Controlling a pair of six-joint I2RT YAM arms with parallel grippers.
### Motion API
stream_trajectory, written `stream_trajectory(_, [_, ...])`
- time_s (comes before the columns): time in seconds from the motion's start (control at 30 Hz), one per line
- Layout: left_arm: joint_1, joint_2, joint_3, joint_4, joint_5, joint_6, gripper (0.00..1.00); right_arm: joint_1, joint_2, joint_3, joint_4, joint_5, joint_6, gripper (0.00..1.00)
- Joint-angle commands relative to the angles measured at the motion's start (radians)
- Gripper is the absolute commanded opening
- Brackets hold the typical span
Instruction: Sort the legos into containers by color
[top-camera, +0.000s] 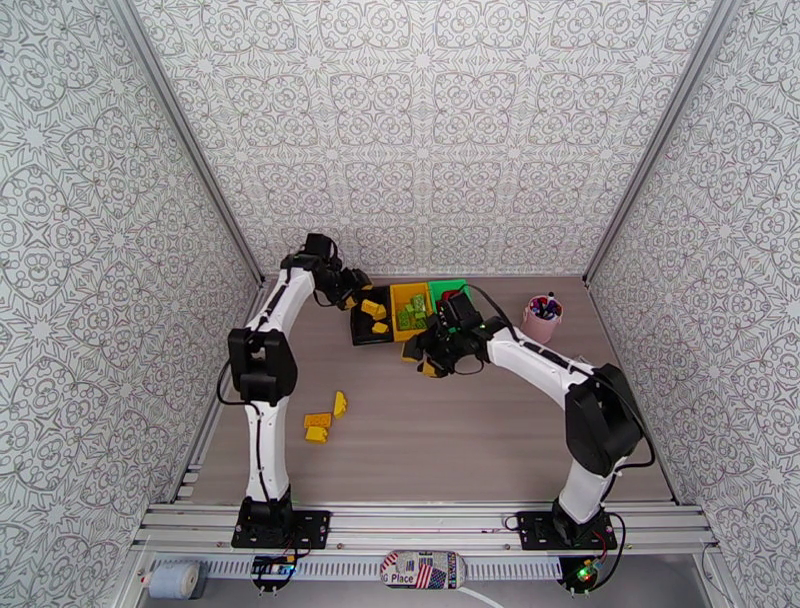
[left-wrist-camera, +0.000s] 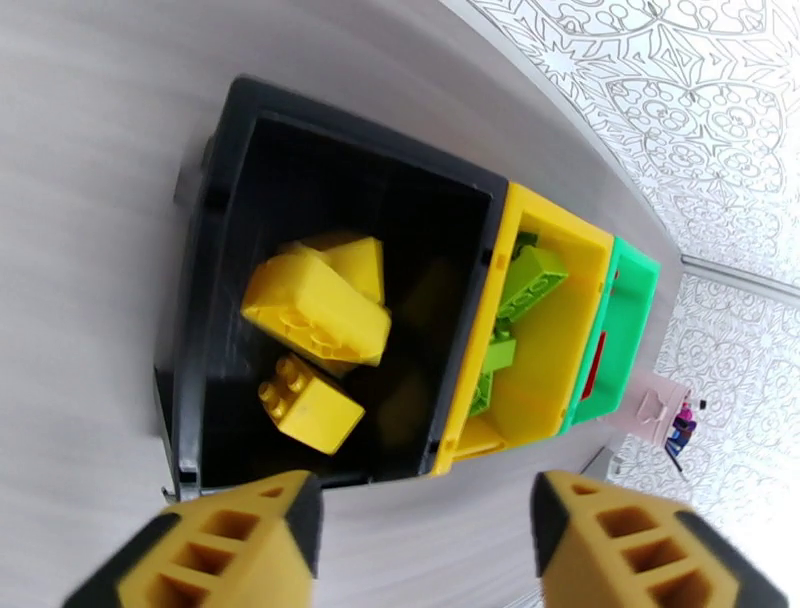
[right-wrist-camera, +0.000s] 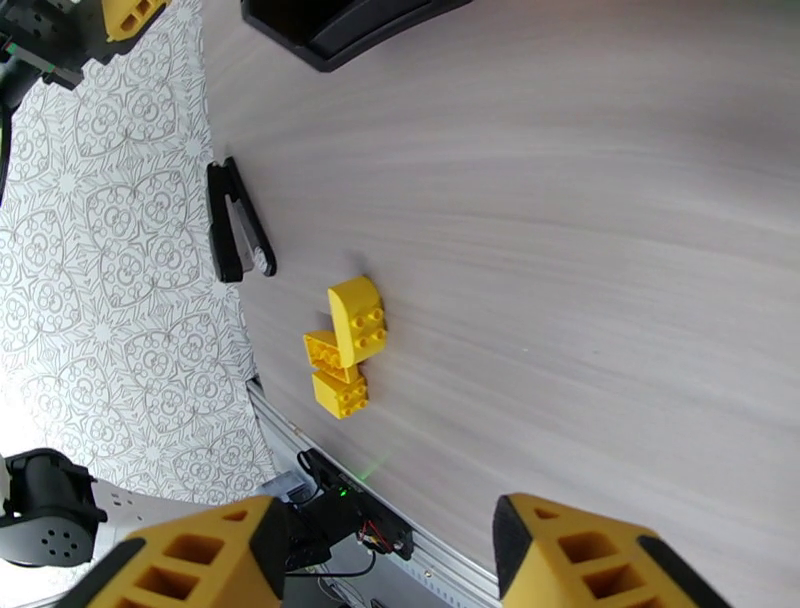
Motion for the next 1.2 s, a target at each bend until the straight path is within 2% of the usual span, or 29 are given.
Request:
stream_trajectory(0.0, [0.011, -0.005, 0.033, -0.054, -0.011, -0.001, 0.71, -0.007, -0.042, -0.018, -0.050, 0.054, -0.015, 0.60])
stream_trajectory(0.17, [-0.004, -0.065, -0.012, -0.077, -0.056, 0.048, 0.73, -0.007, -0.045, -0.018, -0.086, 0.077, -0.034, 0.61])
stream_trajectory(0.33, [-0.024, -0.186, -0.120, -0.092, -0.119, 0.097, 0.75, -0.007, -0.017, 0.006, -0.110, 0.073, -0.052, 0.61])
stream_trajectory(0.73, [-0.055, -0.477, -0.526, -0.129, -0.286, 0.192, 0.77, 0.011, 0.098, 0.115, -0.190, 0.062, -0.106, 0.61])
stream_trajectory(0.93, [-0.086, -0.607, -0.758, -0.107, -0.317, 0.194, 0.76, 0.043, 0.155, 0.151, -0.201, 0.045, -0.110, 0.61])
stream_trajectory(1.17, [-0.149, -0.682, -0.993, -0.080, -0.350, 0.180, 0.72, 0.082, 0.205, 0.191, -0.213, 0.035, -0.112, 0.61])
